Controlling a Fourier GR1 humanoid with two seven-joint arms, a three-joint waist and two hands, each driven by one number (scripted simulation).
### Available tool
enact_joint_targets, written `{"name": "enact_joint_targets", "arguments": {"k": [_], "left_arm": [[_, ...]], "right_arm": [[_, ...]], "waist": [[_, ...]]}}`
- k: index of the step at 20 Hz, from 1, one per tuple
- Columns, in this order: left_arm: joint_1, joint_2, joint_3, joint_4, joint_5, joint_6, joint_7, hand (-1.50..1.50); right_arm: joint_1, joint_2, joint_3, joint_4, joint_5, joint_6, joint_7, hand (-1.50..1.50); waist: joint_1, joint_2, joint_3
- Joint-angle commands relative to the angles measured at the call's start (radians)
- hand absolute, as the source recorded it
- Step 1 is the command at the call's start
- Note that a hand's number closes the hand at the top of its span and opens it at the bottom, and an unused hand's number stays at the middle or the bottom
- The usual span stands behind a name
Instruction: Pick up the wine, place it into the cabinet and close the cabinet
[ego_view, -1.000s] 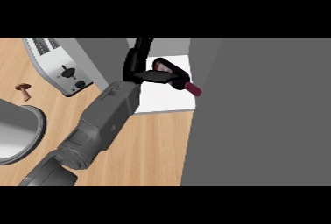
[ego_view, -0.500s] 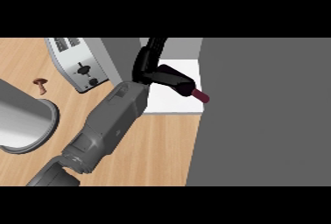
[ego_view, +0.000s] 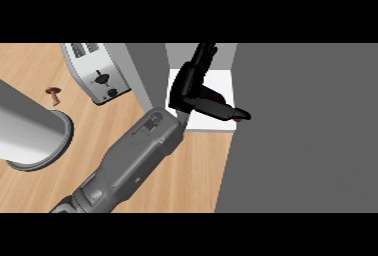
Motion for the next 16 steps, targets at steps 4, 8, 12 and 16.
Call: {"name": "enact_joint_targets", "arguments": {"k": [4, 8, 12, 16], "left_arm": [[0.210, -0.002, -0.166, -0.421, -0.034, 0.264, 0.120, -1.50], [0.322, -0.001, -0.257, -0.561, -0.034, 0.370, 0.094, -1.50], [0.436, -0.001, -0.289, -0.686, -0.103, 0.419, 0.103, -1.50], [0.537, -0.001, -0.364, -0.821, -0.125, 0.505, 0.138, 1.50]], "right_arm": [[-0.030, 0.003, 0.059, -0.029, 0.059, -0.041, 0.033, -1.50], [-0.031, 0.007, 0.040, -0.008, 0.034, -0.020, -0.024, -1.50], [-0.076, -0.007, 0.032, -0.008, 0.031, -0.046, 0.024, -1.50], [-0.072, -0.055, -0.021, -0.060, -0.019, -0.037, 0.091, -1.50]], "waist": [[-0.001, 0.002, -0.001], [-0.014, 0.009, 0.000], [-0.013, 0.011, 0.000], [-0.020, 0.010, 0.000]]}}
